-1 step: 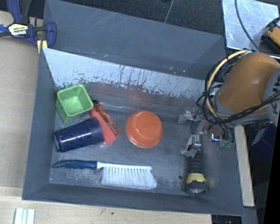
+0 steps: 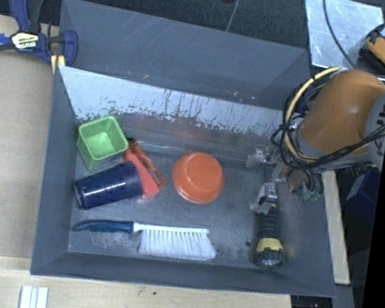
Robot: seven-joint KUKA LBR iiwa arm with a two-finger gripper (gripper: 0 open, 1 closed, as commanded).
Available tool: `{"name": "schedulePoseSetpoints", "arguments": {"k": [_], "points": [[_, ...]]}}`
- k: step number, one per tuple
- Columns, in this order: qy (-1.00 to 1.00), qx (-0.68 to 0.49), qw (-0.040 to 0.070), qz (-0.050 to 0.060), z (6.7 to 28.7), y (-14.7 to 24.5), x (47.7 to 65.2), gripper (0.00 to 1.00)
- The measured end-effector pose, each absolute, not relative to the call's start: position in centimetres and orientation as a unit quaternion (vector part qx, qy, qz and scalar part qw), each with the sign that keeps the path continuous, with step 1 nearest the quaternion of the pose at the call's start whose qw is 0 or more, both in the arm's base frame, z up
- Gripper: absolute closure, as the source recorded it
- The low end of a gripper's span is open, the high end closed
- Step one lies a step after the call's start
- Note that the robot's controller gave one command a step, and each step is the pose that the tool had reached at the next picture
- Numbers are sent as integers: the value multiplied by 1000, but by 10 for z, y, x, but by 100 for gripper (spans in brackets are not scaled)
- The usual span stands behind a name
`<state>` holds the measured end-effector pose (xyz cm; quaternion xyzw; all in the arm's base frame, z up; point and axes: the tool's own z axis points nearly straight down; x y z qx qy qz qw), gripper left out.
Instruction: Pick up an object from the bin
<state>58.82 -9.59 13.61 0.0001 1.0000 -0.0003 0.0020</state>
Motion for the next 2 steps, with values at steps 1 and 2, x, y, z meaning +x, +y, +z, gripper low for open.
{"name": "schedulePoseSetpoints", "arguments": {"k": [1,2], "points": [[965,-264,3,4,74,-137,576,0],[938,-347,3,-1,119,-137,602,0]]}}
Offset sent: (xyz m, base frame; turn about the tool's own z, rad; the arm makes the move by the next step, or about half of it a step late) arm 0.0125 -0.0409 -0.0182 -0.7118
